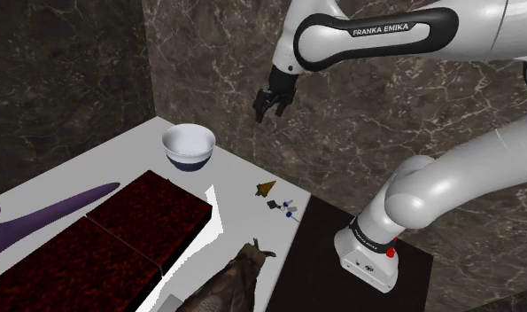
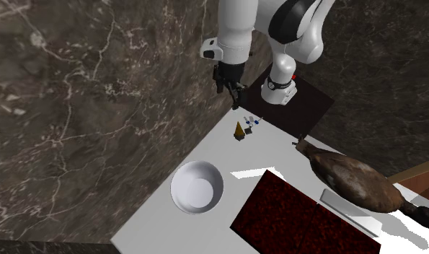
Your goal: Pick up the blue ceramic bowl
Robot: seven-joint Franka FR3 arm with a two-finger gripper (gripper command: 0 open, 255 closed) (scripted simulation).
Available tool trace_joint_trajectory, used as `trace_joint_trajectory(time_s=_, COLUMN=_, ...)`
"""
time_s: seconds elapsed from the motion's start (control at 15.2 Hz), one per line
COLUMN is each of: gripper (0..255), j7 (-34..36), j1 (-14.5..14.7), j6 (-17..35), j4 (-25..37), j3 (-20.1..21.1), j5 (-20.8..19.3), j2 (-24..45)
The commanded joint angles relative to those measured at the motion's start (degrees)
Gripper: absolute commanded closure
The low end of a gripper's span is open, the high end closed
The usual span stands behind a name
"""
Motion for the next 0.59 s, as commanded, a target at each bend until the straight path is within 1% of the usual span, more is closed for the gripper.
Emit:
trace_joint_trajectory(time_s=0.0, gripper=0, j7=0.69, j1=-0.29, j6=3.41, j4=1.63, j3=0.27, j5=0.16, j2=5.02)
trace_joint_trajectory(time_s=0.26, gripper=0, j7=2.56, j1=-0.49, j6=8.45, j4=5.56, j3=0.97, j5=0.32, j2=14.01)
trace_joint_trajectory(time_s=0.53, gripper=0, j7=4.44, j1=-0.33, j6=12.43, j4=10.67, j3=1.19, j5=0.14, j2=23.10)
